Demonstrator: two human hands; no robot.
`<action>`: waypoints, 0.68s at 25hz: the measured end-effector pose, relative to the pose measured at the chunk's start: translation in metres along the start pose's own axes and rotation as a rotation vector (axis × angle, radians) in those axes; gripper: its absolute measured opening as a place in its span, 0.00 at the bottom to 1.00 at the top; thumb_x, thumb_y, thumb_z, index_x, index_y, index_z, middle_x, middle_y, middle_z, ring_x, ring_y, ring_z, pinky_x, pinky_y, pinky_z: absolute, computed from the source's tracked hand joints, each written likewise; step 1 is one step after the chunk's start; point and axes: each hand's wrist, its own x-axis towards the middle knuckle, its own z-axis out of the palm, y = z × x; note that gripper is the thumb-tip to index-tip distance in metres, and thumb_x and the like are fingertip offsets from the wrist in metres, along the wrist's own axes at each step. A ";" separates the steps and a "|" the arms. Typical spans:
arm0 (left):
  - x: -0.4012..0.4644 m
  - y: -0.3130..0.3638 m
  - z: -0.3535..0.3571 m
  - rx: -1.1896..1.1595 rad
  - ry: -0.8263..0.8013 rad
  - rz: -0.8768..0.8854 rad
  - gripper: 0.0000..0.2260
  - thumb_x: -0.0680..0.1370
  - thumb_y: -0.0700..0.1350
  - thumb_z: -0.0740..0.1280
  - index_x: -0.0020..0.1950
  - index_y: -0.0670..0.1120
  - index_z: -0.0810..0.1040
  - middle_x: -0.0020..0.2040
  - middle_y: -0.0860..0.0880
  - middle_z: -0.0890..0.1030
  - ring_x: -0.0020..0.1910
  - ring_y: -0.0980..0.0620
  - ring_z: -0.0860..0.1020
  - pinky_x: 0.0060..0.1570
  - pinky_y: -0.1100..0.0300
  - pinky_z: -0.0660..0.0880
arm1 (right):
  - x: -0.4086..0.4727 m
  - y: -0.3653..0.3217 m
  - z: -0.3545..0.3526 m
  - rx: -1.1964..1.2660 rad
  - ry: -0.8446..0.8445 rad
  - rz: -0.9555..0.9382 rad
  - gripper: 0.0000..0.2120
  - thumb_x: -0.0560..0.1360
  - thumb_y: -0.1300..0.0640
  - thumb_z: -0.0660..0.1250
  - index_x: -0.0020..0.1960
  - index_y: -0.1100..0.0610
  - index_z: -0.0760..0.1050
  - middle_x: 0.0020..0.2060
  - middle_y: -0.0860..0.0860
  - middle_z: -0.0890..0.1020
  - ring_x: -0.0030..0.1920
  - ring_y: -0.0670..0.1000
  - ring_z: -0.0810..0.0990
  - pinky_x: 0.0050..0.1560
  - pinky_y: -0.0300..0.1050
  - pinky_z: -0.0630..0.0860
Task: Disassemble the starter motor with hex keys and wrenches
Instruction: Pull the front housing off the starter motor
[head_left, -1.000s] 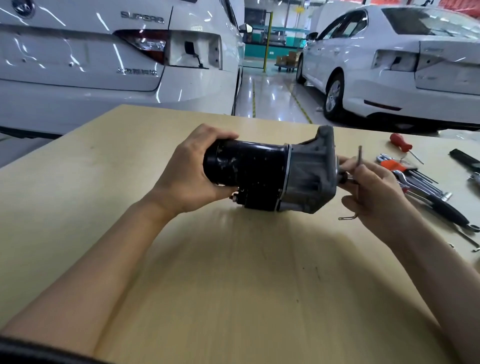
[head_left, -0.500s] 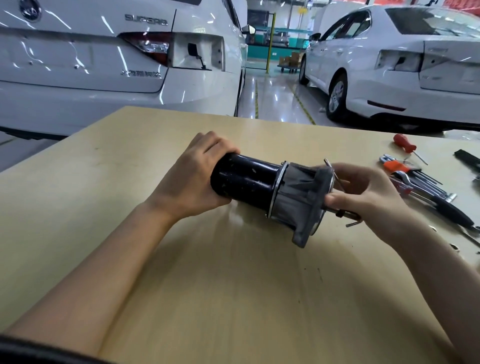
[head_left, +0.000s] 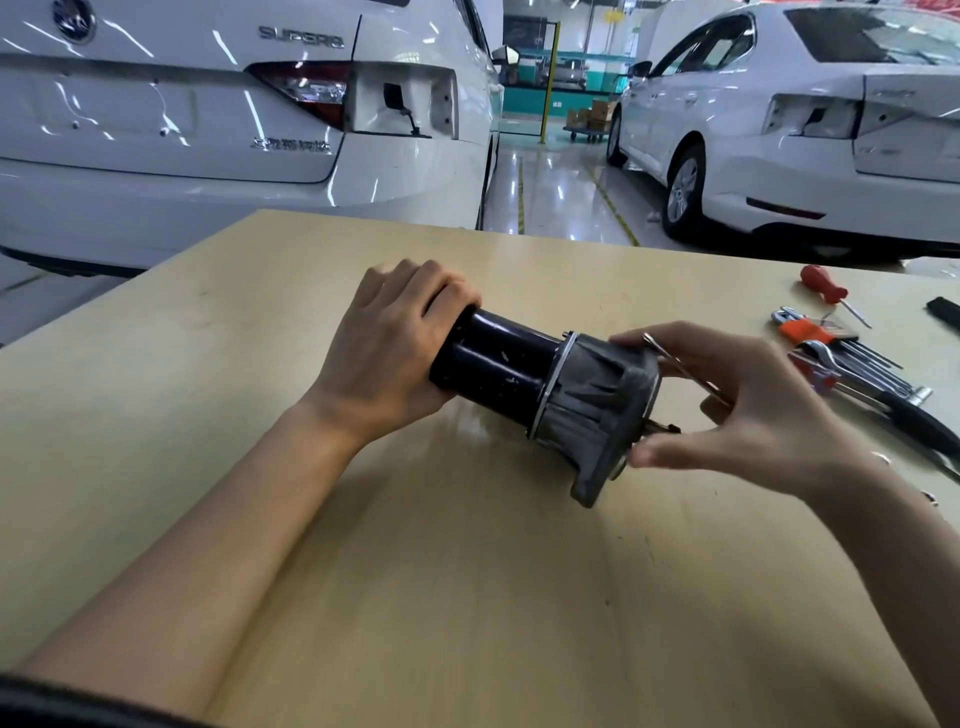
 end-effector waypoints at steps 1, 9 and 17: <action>0.000 0.000 0.000 0.021 0.006 -0.002 0.16 0.68 0.47 0.69 0.53 0.41 0.77 0.50 0.43 0.78 0.47 0.40 0.76 0.51 0.50 0.68 | 0.000 -0.001 0.005 -0.082 0.025 -0.005 0.33 0.54 0.37 0.78 0.57 0.44 0.76 0.49 0.37 0.83 0.53 0.37 0.80 0.45 0.24 0.70; 0.004 0.000 -0.003 0.145 0.123 0.054 0.14 0.69 0.43 0.69 0.53 0.42 0.77 0.51 0.44 0.78 0.47 0.42 0.75 0.53 0.47 0.67 | 0.001 0.007 0.013 -0.119 0.092 0.012 0.28 0.55 0.42 0.76 0.52 0.41 0.71 0.43 0.35 0.80 0.45 0.36 0.79 0.38 0.22 0.67; 0.006 0.002 -0.006 0.079 0.085 0.057 0.16 0.69 0.44 0.72 0.54 0.41 0.77 0.51 0.43 0.79 0.48 0.41 0.77 0.57 0.44 0.68 | 0.004 0.018 0.009 0.036 0.046 -0.012 0.26 0.59 0.50 0.75 0.55 0.48 0.74 0.41 0.38 0.80 0.42 0.39 0.79 0.37 0.24 0.69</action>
